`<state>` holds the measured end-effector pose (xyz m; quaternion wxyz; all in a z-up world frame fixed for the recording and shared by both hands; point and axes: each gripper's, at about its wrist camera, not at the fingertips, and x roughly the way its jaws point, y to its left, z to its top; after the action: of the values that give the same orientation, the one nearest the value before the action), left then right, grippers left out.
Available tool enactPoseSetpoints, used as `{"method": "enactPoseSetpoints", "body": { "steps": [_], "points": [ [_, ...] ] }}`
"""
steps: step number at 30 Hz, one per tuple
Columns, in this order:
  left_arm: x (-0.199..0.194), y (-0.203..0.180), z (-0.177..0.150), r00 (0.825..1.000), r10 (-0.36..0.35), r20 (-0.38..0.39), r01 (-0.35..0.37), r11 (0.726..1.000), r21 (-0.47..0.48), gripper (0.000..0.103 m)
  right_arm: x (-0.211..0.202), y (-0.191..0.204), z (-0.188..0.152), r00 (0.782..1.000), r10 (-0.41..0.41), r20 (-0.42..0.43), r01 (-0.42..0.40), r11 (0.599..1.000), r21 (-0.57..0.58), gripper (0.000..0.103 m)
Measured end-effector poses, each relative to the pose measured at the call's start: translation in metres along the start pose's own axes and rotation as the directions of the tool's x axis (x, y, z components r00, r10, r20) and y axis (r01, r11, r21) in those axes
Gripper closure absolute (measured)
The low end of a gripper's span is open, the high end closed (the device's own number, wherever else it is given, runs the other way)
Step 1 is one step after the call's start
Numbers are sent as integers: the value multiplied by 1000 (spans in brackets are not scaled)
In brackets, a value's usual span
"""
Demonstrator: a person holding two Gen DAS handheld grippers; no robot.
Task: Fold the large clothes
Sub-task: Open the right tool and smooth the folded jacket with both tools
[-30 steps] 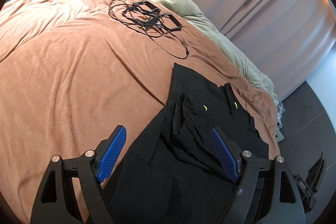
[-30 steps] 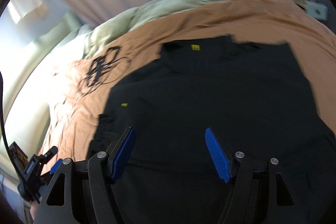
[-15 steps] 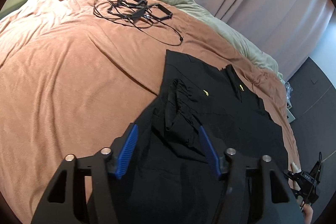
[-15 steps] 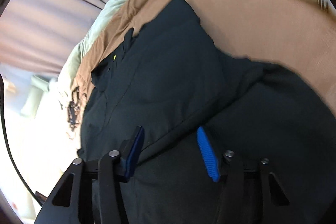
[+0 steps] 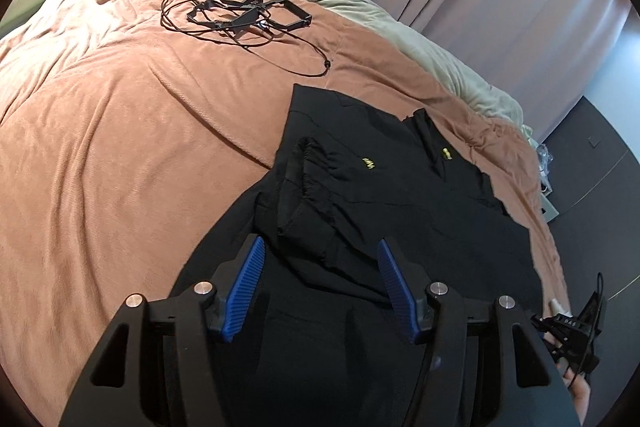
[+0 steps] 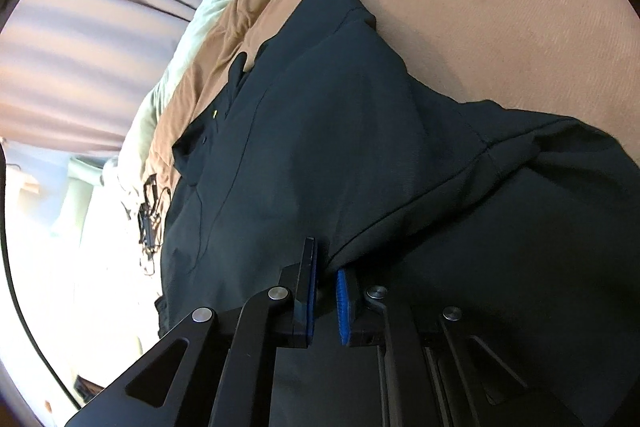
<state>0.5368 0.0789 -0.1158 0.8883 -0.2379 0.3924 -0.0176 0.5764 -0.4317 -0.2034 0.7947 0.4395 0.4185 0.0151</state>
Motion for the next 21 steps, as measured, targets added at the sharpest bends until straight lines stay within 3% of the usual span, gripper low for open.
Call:
{"method": "enactPoseSetpoints", "body": {
  "steps": [1, 3, 6, 11, 14, 17, 21],
  "points": [
    [-6, -4, 1, 1000, -3, 4, 3, 1000, -2, 43, -3, 1, -1, 1000, 6, -1, -6, 1000, 5, 71],
    [-22, -13, 2, 1000, -13, 27, 13, 1000, 4, 43, -13, 2, -8, 1000, 9, 8, -9, 1000, 12, 53],
    [-49, -24, -1, 998, -10, 59, 9, 1000, 18, 43, -29, 4, -16, 1000, -11, 12, 11, 1000, 17, 53],
    [-81, -31, -9, 998, -48, 40, 48, 999, 20, 43, -61, 16, -20, 999, 32, 11, -32, 999, -2, 52],
    [-107, -33, -14, 997, -64, 46, 63, 998, 23, 43, -87, 22, -33, 999, 28, 16, -27, 997, -69, 43],
    [-139, -33, -27, 993, -67, 95, 64, 997, 33, 27, -114, 18, -53, 999, 31, 26, -28, 993, -117, 43],
    [-176, -29, -56, 992, -96, 86, 93, 995, 43, 26, -153, 12, -76, 998, 13, 62, -1, 982, -187, 38]
  ]
}}
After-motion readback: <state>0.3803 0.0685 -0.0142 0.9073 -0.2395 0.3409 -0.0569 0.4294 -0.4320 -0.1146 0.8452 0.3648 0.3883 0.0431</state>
